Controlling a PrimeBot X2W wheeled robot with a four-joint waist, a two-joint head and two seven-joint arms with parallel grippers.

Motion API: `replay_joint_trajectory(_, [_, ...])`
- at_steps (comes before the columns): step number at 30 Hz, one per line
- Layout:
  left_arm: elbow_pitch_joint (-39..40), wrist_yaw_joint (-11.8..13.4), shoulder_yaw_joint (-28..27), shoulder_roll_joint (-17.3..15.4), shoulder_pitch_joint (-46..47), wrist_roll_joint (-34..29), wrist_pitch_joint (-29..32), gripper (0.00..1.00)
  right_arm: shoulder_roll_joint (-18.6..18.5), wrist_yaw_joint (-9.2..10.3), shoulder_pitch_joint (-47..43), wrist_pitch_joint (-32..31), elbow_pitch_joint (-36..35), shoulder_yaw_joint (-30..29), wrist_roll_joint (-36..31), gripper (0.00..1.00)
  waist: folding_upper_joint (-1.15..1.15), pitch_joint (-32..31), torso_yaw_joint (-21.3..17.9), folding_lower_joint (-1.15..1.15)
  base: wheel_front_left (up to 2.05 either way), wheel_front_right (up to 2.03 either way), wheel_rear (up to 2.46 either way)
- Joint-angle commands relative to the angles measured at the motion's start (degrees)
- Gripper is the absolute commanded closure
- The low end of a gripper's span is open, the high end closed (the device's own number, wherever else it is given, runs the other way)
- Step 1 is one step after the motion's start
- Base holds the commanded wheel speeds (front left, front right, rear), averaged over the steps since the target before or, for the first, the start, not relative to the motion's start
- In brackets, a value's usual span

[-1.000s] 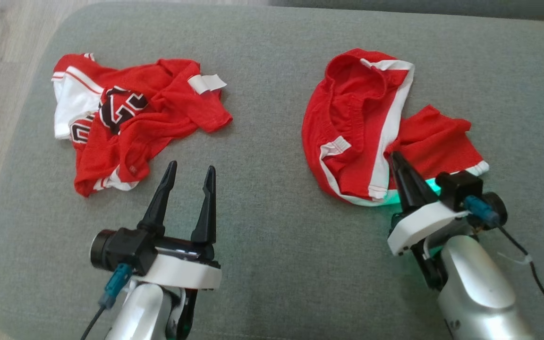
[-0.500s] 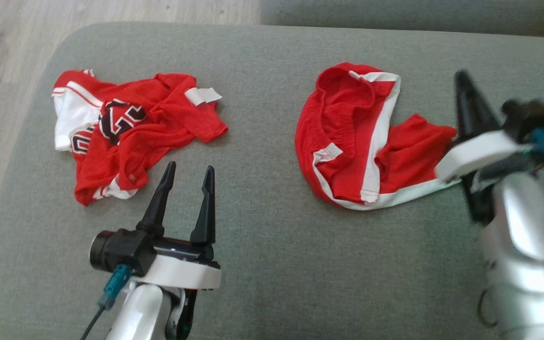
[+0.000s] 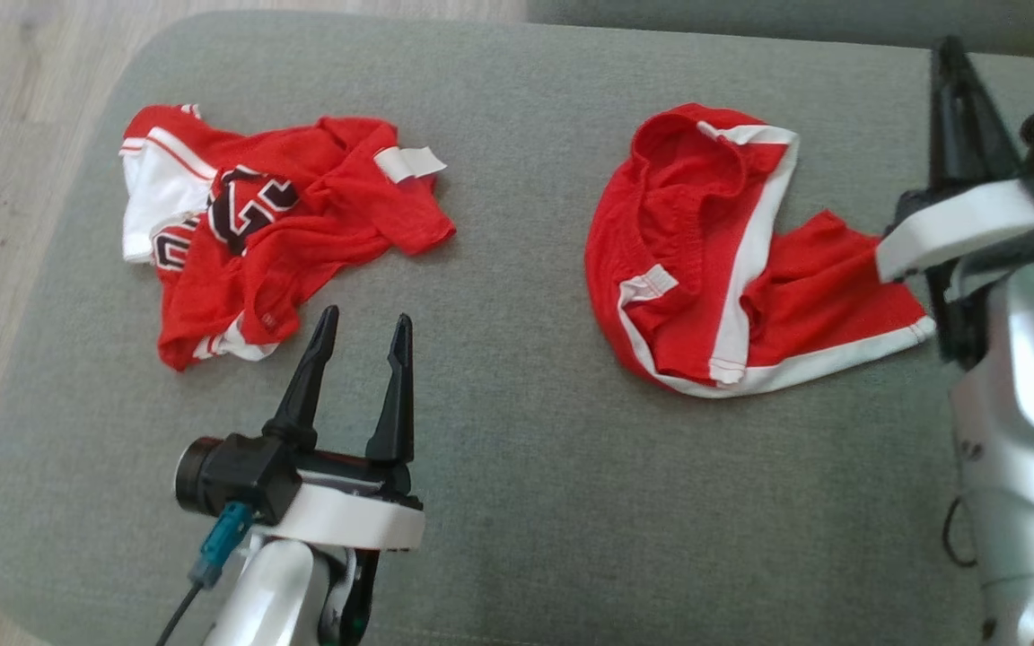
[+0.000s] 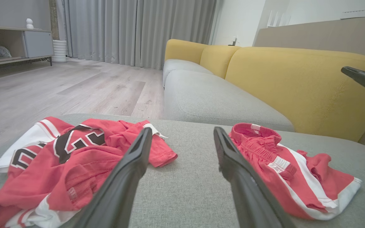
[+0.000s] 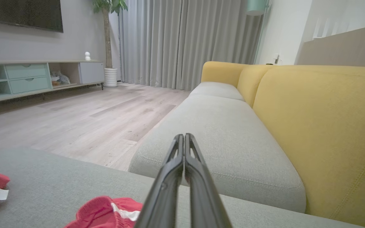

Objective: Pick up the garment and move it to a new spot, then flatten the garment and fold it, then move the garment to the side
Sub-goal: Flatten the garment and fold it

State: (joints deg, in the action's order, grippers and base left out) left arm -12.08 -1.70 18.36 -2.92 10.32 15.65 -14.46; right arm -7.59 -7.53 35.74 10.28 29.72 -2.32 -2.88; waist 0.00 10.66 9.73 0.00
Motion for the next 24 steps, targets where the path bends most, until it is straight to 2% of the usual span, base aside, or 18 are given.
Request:
replay_joint_trajectory(1, [1.8,0.2,-2.0,0.0,1.9,0.1,-0.5,0.00,0.8,0.04,-0.4,0.7,-2.3,1.2,-0.2,1.00,0.00,-0.4,-0.5,0.00,0.00,0.00,0.00])
replay_joint_trajectory(8, [1.4,-0.4,-2.5,-0.1,1.1,-0.8,-0.5,0.00,3.6,0.04,-7.9,3.0,-7.3,2.0,1.6,1.00,0.00,-3.1,-3.9,0.00,0.00,0.00,0.00])
replay_joint_trajectory(9, [1.3,-0.6,-2.5,-0.2,0.9,-1.0,-0.5,0.00,3.9,0.04,-9.3,3.1,-8.2,2.0,1.8,0.87,0.00,-3.5,-4.4,0.00,0.00,0.00,0.00])
replay_joint_trajectory(10, [1.2,-0.7,-2.5,-0.4,0.8,-1.2,-0.5,0.00,4.1,0.04,-10.7,3.2,-9.3,1.9,1.9,0.24,0.00,-3.9,-5.0,0.00,0.00,0.00,0.00])
replay_joint_trajectory(11, [1.0,-0.9,-2.4,-0.5,0.7,-1.5,-0.5,0.00,4.3,0.04,-12.3,3.1,-10.1,1.6,2.5,0.00,0.00,-4.2,-5.5,0.00,0.00,0.00,0.00])
replay_joint_trajectory(14, [0.6,-1.2,-2.4,-1.0,0.4,-1.9,-0.5,0.00,4.6,0.04,-17.3,3.0,-12.9,2.1,3.8,0.00,0.00,-4.9,-6.9,0.00,0.00,0.00,0.00])
replay_joint_trajectory(18, [-0.1,-1.4,-2.7,-1.2,0.0,-2.1,-0.5,0.00,4.7,0.04,-24.1,3.1,-15.7,3.8,8.8,0.00,0.00,-5.3,-8.2,0.00,0.00,0.00,0.00])
replay_joint_trajectory(24, [-1.1,-1.7,-2.9,-1.0,-0.6,-2.2,-0.5,0.00,4.7,0.04,-31.3,3.7,-16.3,5.8,12.1,0.00,0.00,-5.4,-9.0,0.00,0.00,0.00,0.00])
